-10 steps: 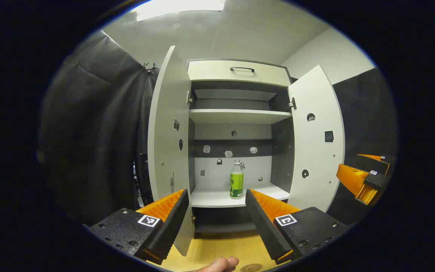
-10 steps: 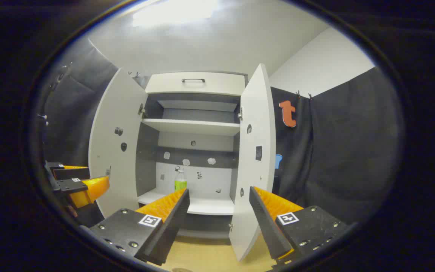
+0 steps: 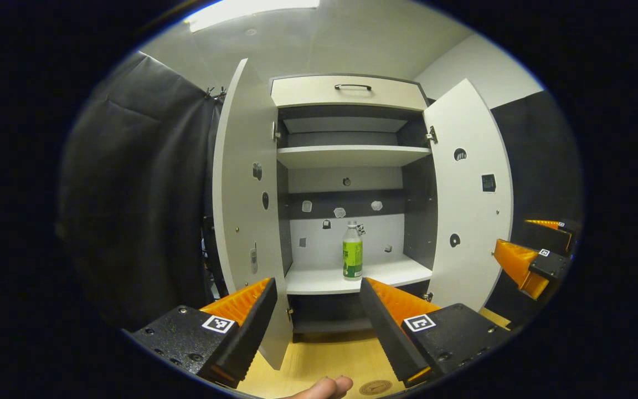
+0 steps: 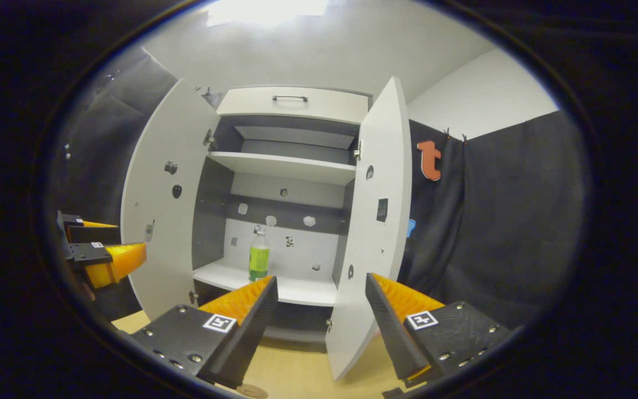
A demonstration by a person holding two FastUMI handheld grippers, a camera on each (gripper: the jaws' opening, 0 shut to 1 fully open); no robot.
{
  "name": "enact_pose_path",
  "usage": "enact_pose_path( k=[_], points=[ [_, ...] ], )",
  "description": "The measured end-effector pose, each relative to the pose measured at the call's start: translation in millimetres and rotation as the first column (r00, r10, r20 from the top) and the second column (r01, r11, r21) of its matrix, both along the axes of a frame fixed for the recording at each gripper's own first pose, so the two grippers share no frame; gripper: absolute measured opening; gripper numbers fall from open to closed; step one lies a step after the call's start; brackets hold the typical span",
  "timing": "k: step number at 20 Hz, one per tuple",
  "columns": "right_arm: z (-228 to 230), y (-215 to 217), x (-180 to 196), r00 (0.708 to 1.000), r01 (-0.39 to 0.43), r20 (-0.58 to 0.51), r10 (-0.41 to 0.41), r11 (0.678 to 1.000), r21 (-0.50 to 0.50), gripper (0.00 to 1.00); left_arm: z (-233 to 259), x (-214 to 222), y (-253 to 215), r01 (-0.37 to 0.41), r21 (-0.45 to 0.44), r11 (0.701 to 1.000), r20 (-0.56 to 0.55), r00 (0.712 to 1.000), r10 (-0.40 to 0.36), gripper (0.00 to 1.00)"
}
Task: Grasp the bottle in the cabinet with the left hand and place it on the coaster, then close the right door with the right hand and the left door with the left hand.
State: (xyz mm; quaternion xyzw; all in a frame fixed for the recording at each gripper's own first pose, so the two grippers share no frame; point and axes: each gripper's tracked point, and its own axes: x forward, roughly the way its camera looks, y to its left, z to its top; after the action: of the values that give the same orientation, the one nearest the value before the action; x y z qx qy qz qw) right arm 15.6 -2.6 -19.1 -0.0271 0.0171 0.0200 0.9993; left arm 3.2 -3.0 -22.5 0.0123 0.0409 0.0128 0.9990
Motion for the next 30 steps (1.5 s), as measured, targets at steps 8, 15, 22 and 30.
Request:
enact_pose_path(
  k=[8, 15, 22, 30],
  points=[
    [-11.2, -13.2, 17.4, 1.0, 0.002, -0.014, -0.002, 0.999, 0.035, 0.94, -29.7, 20.5, -4.6, -0.019, -0.017, 1.0, -0.074, 0.997, 0.018, 0.95],
    [-30.7, -21.3, 40.1, 0.999, 0.009, -0.053, -0.004, 0.996, 0.093, 0.94, -53.4, 77.7, -19.4, 0.009, -0.042, 0.999, -0.082, 0.997, -0.013, 0.96],
    [-38.9, -32.6, 45.5, 0.998, 0.008, -0.067, -0.001, 0.995, 0.101, 0.96, -96.7, 183.2, -43.0, 0.071, -0.111, 0.991, -0.087, 0.993, -0.081, 0.96],
    [-47.8, -51.4, 30.5, 0.998, 0.011, -0.069, -0.005, 0.997, 0.082, 0.96, -114.4, 283.6, -63.8, 0.115, -0.158, 0.981, -0.065, 0.99, -0.126, 0.98]
  ],
)
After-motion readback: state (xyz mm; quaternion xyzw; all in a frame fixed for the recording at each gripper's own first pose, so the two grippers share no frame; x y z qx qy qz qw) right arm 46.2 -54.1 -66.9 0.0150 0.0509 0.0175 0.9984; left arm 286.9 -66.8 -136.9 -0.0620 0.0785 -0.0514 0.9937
